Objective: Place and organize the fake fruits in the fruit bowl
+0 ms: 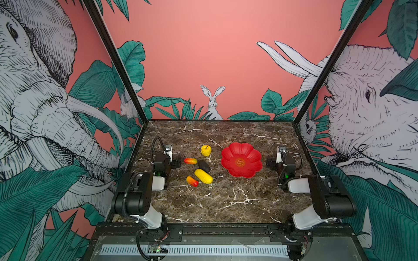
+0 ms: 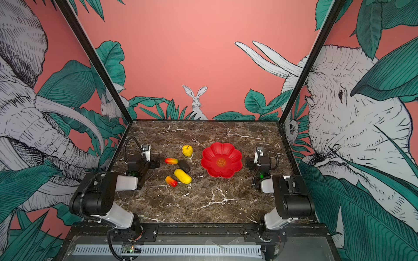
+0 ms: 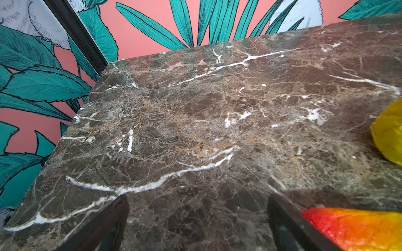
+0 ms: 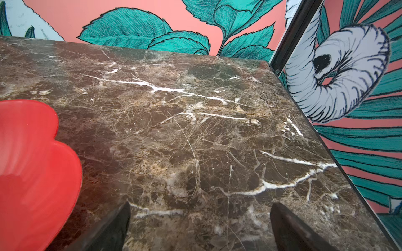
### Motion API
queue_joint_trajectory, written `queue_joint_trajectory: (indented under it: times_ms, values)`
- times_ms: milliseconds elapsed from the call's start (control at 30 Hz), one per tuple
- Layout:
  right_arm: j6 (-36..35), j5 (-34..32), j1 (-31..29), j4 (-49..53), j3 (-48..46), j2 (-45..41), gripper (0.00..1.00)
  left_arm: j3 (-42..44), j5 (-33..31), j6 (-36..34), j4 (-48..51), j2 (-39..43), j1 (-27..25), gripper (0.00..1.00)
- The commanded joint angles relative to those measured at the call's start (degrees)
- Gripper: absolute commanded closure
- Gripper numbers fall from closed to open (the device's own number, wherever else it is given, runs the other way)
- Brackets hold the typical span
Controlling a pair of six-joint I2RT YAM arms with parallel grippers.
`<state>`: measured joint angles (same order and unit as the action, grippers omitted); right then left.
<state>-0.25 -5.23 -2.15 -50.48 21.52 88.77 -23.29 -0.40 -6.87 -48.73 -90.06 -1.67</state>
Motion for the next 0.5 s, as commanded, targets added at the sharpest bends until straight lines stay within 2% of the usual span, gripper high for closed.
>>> queue_joint_trajectory:
  times_ms: [0,467]
  values:
    - [-0.01,0.66,0.22,-1.14,1.2,0.0,0.01,-0.71,0.65,0.46,-0.49,1.07,0.09,0.0]
    - [0.25,0.7,0.57,-1.15,1.24,0.1,0.01,-0.71,0.66,0.46,-0.58,1.05,0.09,0.0]
